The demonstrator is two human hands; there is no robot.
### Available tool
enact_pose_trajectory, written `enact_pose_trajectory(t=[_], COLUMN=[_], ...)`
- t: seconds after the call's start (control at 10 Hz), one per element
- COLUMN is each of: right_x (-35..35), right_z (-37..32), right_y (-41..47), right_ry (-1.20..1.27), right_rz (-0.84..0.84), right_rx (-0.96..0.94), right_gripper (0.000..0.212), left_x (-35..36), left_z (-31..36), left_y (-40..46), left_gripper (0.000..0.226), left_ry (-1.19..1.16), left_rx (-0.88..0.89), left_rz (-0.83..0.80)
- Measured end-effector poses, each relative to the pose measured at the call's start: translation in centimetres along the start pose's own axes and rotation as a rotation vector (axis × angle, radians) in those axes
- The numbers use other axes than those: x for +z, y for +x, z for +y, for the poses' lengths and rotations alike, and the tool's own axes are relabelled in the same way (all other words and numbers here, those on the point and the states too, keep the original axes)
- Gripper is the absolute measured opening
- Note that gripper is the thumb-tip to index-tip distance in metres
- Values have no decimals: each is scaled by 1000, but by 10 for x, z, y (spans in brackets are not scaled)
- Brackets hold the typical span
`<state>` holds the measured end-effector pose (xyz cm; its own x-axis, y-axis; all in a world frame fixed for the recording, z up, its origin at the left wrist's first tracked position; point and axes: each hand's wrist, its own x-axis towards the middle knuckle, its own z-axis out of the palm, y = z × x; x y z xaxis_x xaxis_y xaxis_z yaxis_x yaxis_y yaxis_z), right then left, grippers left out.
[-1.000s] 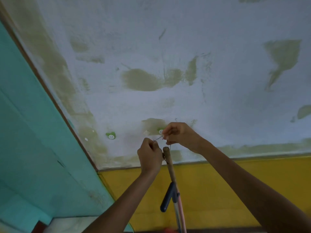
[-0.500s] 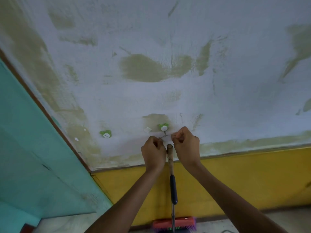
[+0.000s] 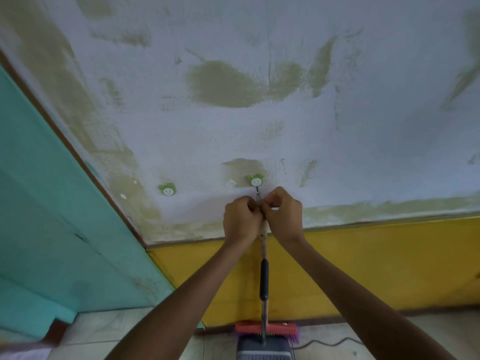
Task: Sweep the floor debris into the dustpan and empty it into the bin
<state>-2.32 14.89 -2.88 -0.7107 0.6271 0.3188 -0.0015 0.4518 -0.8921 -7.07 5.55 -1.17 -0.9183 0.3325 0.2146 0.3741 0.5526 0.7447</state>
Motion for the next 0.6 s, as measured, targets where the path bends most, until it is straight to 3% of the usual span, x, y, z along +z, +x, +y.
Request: enact_pose_trajectory(t=[0.3, 0.6], right_x=[-26, -58], right_z=[-7, -10], right_y=[8, -27], right_ry=[-31, -13], right_rz=[-19, -165], right_rx=[-83, -84], right_gripper=[10, 13], left_x=[-22, -35], left_z=[22, 23], left_y=[1, -52], left_gripper=[11, 16], left_ry=[30, -30], left_rx=[8, -13], left_rz=[30, 130])
